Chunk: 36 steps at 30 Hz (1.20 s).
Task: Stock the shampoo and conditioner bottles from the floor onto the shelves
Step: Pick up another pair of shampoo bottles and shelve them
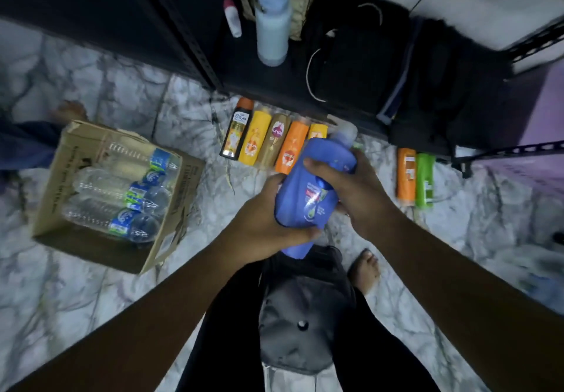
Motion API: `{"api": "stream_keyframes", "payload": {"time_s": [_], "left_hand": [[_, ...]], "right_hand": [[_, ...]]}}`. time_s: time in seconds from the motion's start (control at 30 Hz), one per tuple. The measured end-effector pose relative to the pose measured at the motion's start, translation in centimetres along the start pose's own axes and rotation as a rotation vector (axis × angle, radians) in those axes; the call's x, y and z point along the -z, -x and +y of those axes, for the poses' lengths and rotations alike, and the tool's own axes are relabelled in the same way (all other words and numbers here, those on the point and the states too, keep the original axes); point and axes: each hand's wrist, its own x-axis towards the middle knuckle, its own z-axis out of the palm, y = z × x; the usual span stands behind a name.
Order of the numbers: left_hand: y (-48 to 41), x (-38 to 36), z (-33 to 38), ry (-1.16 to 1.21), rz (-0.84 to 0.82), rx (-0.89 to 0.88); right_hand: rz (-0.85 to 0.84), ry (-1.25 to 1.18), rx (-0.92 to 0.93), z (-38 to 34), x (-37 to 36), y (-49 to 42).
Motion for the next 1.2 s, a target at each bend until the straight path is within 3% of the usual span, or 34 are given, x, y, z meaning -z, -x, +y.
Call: {"api": "stream_keyframes", "payload": {"time_s": [0.2,0.47,0.7,1.0,1.2], "left_hand": [[9.8,-1.1,13.9,-0.029,-0.183,-0.097],[20.3,-3.5,27.7,-0.116,-0.113,-0.353],[24.7,-2.3,37.2,-0.199,-0.041,-0.564],[29.0,0.1,51.5,-0.233,0.024,-0.883],[31.2,2.0,59.5,-0.289,0.126,-1.061]], "right_hand": [[0.069,0.026,0.166,-9.8,3.1,15.9],[0.176,-0.077,0.448,-18.1,6.9,31.5],[0.086,-0.056,0.722,-25.9,8.5,39.2],[0.150,0.041,1.113,-37.9,9.0,47.5],[0.221,0.173,1.230,-44.5,9.7,50.9]]}}
